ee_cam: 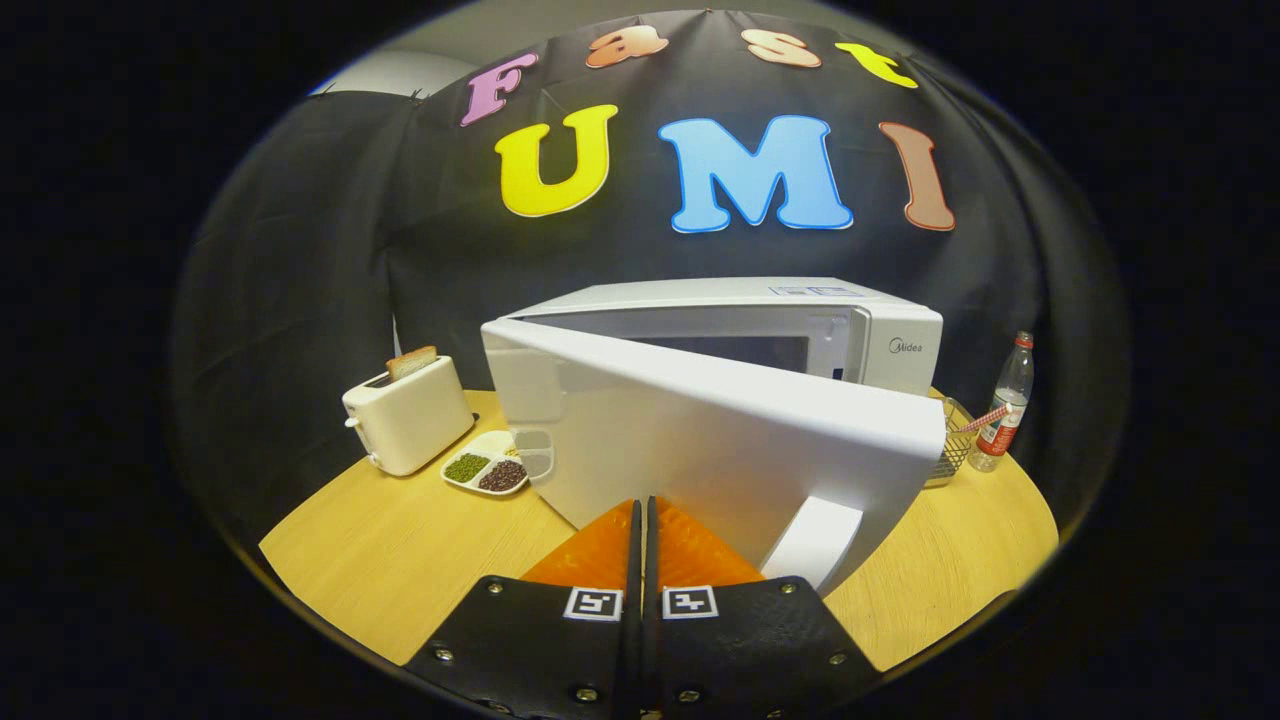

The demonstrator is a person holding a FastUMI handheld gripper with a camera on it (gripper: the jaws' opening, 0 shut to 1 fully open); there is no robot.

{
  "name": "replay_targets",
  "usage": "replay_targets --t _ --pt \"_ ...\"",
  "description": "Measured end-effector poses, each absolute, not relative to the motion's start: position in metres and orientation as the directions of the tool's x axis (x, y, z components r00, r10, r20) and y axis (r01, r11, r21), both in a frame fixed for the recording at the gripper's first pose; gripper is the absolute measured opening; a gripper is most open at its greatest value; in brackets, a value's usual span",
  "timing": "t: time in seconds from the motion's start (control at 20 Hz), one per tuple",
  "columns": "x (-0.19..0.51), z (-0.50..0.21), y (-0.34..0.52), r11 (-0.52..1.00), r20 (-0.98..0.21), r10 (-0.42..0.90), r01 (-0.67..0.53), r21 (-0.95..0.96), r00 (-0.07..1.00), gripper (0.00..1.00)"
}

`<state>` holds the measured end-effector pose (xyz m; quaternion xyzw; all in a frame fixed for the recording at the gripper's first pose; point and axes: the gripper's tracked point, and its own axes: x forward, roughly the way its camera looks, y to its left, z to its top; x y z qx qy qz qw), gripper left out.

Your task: Open the microwave, put the food inside, and close the microwave door.

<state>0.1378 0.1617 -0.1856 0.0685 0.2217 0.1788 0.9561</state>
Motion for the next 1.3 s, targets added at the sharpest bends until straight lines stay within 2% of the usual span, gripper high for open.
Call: replay_targets --t 0.8,1.2,1.3 --pt "0.24 -0.199 0.114 0.963 -0.395 0.257 -0.201 0.177 0.882 0.0" --pt "0.264 -0.201 0.106 0.974 -0.378 0.219 -0.18 0.136 0.9 0.0" --pt "0.262 -0.201 0.11 0.971 -0.387 0.218 -0.158 0.179 0.896 0.01"
